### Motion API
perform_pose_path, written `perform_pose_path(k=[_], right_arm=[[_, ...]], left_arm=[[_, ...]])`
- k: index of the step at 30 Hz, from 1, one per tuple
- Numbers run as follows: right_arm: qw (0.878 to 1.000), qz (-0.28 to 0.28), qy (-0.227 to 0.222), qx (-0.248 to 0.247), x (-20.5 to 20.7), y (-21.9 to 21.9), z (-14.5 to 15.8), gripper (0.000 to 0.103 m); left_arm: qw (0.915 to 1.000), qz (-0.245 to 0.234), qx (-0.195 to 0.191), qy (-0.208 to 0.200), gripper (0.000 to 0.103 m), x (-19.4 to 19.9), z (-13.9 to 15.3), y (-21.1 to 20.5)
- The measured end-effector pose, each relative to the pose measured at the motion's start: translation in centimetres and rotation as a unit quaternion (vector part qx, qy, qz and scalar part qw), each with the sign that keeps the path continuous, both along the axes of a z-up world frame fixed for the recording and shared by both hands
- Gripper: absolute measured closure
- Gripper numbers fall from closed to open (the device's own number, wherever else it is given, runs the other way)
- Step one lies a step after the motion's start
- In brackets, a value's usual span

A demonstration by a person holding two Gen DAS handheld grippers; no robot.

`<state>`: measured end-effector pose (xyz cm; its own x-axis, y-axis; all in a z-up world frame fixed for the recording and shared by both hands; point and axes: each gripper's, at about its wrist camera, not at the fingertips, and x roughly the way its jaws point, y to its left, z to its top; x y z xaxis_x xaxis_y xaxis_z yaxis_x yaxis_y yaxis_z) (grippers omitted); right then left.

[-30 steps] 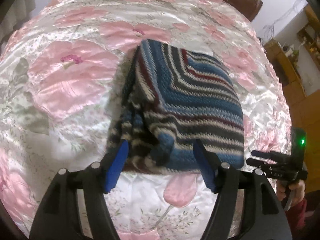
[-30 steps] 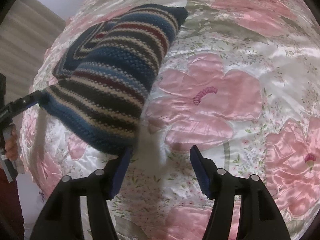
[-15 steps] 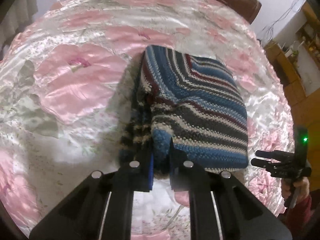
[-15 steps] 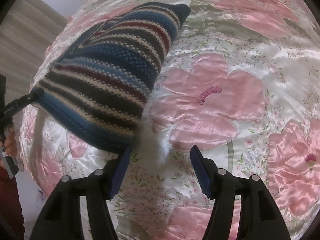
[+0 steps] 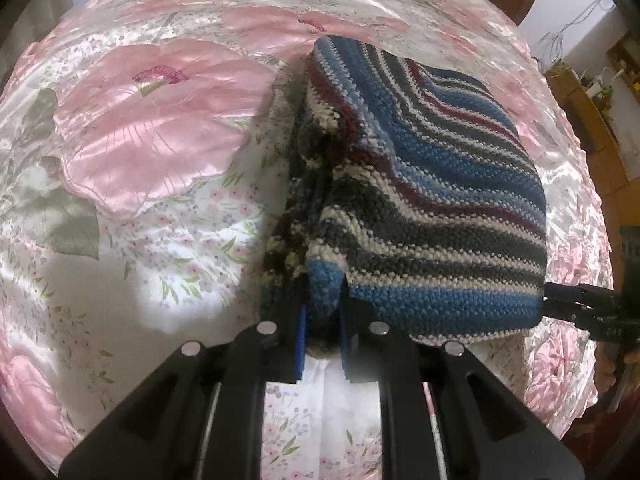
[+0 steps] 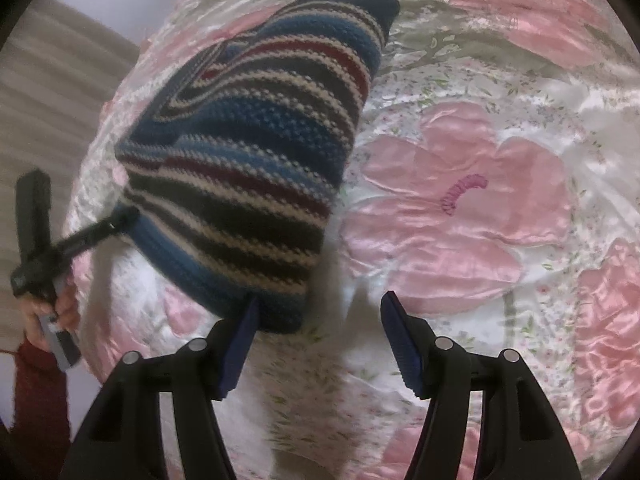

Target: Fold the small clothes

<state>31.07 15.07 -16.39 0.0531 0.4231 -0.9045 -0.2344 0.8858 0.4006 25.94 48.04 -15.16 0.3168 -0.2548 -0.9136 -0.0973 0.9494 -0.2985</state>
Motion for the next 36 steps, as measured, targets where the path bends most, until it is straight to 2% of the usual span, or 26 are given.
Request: perform_pose_path(k=[3,9,15,18,19,22,24,26,31,36], right_arm=[[1.000,-0.011,0.007,0.013,-0.6,-0.1,0.8,0.039],[1.000,-0.014,0.004,0.007,0.3,0.8,1.5,0.037],[0.999,-0.006,0.033,-0.013,1.2,3.5,-1.6,0.037],[0.998,-0.010,0.057,0.023,1.1,3.6,-3.0,0.063],[0.998,-0.010,0.053,0.024,0.9,3.4,-2.9,0.071],[0.999,0.006,0.025,0.034,0.0,3.2,-1.1,0.079],[0.999,0.006,0.013,0.050,-0.6,2.5,0.4,0.079],[0.998,0.003,0.021,0.060,-0.8,2.2,0.4,0.079],[0.999,0.005,0.041,0.021,-1.2,3.2,-3.7,0.078],[1.000,0.014,0.023,0.000,-1.4,3.8,-3.8,0.074]], left_arm=[[1.0000,-0.003,0.003,-0.002,0.089,0.1,-0.2,0.0],[0.9999,-0.002,0.008,-0.007,0.087,-0.1,-0.1,-0.3],[1.0000,0.000,-0.002,0.004,0.086,-0.2,-0.2,-0.2],[1.0000,-0.005,0.003,0.007,0.086,0.0,-0.3,-0.3],[0.9999,-0.006,0.005,0.007,0.086,0.0,-0.2,-0.4],[1.0000,-0.002,0.001,0.006,0.085,0.0,0.4,-0.4],[1.0000,-0.003,-0.002,0.002,0.084,-0.1,0.6,-0.4],[1.0000,-0.004,-0.001,0.002,0.084,-0.5,0.2,-0.5],[0.9999,-0.009,0.008,-0.002,0.084,-0.6,-1.0,-0.8],[0.9998,-0.015,0.014,-0.006,0.084,-0.6,-1.0,-1.0]])
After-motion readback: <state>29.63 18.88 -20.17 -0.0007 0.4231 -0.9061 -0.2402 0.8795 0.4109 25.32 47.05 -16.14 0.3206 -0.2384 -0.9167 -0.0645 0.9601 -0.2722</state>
